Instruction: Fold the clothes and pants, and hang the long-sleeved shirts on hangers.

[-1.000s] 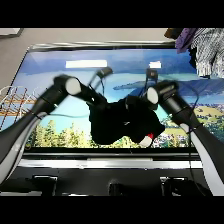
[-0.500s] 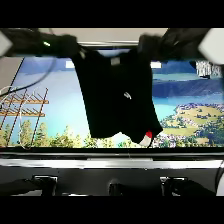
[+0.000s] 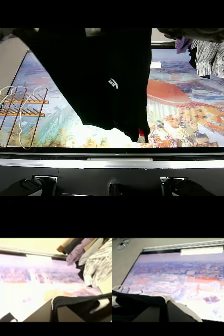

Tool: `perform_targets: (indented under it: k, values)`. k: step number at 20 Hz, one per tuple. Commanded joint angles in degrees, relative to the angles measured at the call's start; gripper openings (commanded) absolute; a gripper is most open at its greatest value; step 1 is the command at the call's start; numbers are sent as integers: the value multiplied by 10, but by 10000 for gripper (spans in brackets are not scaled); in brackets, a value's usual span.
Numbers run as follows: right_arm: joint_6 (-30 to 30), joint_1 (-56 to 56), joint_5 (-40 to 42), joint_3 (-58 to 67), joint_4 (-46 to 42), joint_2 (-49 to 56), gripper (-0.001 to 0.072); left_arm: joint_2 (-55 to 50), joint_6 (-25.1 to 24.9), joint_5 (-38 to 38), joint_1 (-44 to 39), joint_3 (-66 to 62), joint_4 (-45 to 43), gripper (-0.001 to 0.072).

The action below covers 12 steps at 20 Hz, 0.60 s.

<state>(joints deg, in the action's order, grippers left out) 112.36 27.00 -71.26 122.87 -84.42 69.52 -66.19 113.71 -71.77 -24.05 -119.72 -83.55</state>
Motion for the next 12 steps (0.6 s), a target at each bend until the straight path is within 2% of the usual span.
perform_targets:
  k: [1,3,6,8,12]
  values:
    - [14,0,-3,-32,13,-3,44,15,49,-94,0,35,-6,34]
    - [56,0,-44,-90,15,-2,45,14,60,-135,-3,110,-5,35]
    - [63,15,-105,-205,-10,-3,45,13,69,-124,-7,244,-5,35]
    - [104,57,-68,-296,-64,-3,45,10,85,-76,-10,334,-5,35]
    - [232,115,73,-461,-111,-2,45,-7,120,13,-9,471,13,35]
